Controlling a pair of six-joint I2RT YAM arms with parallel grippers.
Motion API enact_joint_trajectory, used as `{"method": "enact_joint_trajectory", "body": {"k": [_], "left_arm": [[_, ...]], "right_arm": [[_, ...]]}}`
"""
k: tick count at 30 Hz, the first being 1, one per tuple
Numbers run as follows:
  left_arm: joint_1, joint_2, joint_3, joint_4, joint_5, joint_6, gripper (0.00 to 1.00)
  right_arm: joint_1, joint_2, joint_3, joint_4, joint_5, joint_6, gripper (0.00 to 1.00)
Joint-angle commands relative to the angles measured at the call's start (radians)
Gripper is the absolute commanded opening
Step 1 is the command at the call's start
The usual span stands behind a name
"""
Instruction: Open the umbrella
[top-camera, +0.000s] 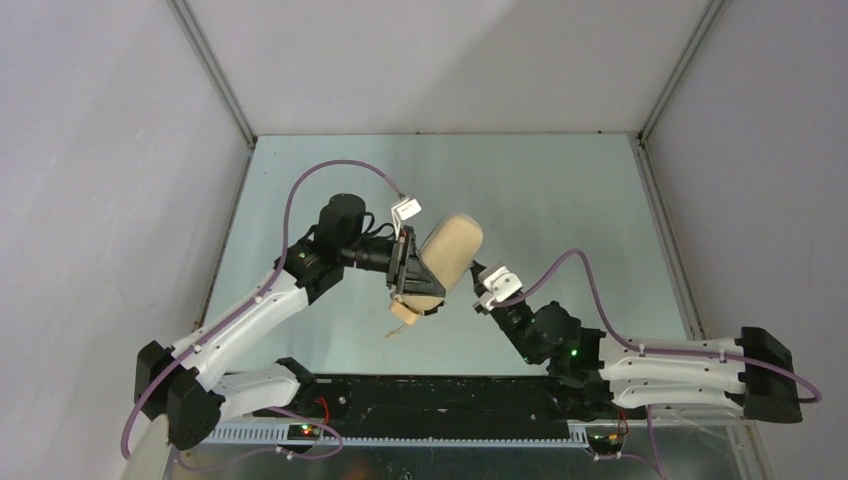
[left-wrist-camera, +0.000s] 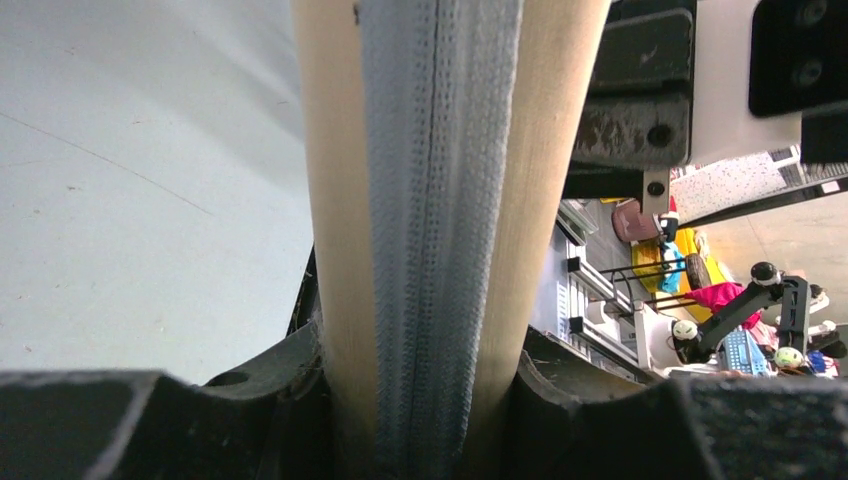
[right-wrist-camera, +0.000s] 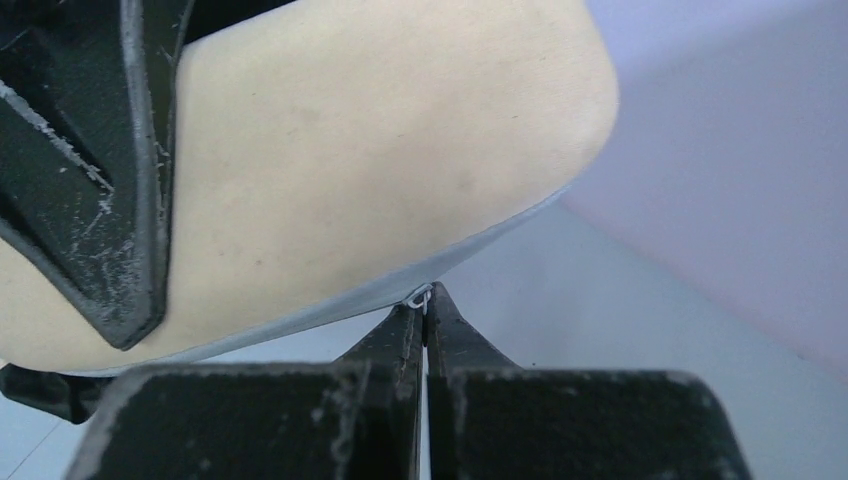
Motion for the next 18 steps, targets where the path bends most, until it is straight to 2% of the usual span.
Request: {"method": "enact_joint_trajectory", "body": {"k": [1, 7, 12, 18], "left_arm": [[0.003, -0.031, 0.027, -0.006, -0.015, 0.047, 0.0], [-0.003, -0.03, 0.051, -0.085, -0.049, 0.108, 0.0], [-0.015, -0.02, 0.065, -0.127, -0.061, 0.132, 0.0], [-0.051, -0.014, 0.099, -0.217, -0.097, 0.205, 0.0]], "right_arm": [[-0.055, -0.1, 0.046, -0.07, -0.033, 0.115, 0.0], [-0.174, -0.21, 0.046, -0.247, -0.232, 0.264, 0.0], [-0.212, -0.219, 0.075, -0.341, -0.232, 0.272, 0.0], [-0.218, -0.198, 0.104, -0.389, -0.153, 0.209, 0.0]]}}
